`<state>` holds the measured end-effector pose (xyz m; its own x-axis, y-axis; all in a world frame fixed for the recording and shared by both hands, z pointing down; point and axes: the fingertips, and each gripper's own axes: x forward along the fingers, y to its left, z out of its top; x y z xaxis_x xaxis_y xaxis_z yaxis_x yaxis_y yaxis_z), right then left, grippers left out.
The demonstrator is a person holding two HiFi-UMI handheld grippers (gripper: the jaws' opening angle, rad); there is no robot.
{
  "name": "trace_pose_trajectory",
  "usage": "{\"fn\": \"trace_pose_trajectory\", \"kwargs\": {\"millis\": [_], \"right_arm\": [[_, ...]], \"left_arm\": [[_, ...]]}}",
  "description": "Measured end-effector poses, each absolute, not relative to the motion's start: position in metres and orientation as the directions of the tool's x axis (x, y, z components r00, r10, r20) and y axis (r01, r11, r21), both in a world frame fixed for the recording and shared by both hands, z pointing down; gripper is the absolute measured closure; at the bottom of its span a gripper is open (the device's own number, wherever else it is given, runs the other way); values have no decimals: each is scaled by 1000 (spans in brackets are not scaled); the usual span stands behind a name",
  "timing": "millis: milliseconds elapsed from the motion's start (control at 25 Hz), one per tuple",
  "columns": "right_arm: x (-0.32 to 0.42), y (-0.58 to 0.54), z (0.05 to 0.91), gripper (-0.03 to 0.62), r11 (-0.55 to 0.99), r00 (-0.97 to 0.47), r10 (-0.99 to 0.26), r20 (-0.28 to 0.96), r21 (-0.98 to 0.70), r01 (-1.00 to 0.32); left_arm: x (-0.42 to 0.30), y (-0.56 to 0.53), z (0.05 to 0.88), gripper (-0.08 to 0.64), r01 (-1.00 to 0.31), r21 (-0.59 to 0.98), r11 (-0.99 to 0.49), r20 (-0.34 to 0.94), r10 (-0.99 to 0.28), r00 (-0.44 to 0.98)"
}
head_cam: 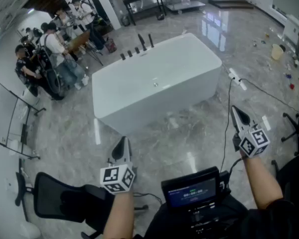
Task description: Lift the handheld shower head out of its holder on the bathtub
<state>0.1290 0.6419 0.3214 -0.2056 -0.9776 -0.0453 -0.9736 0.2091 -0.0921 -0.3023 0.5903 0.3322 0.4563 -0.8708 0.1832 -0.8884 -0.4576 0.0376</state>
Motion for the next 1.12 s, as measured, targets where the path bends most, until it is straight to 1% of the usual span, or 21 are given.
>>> {"fn": "trace_pose_trajectory", "kwargs": {"millis": [240,480,760,1120], "right_arm": [[120,657,334,589,269,-273,-962,1,-157,-950],[120,681,353,589,230,-236,-971,25,-137,-963],[150,686,352,589,214,-219,-976,15,-148,-966],[176,693,364,589,234,-240,-971,17,-164,-958]], "left_arm": [[-302,605,333,552,-888,35,-458,189,-870,456],[-300,616,349,552,-889,57,-455,197,-868,457],[-266,613,347,552,-880,49,-472,196,-860,472],[-241,621,345,552,-888,33,-460,192,-869,457]]}}
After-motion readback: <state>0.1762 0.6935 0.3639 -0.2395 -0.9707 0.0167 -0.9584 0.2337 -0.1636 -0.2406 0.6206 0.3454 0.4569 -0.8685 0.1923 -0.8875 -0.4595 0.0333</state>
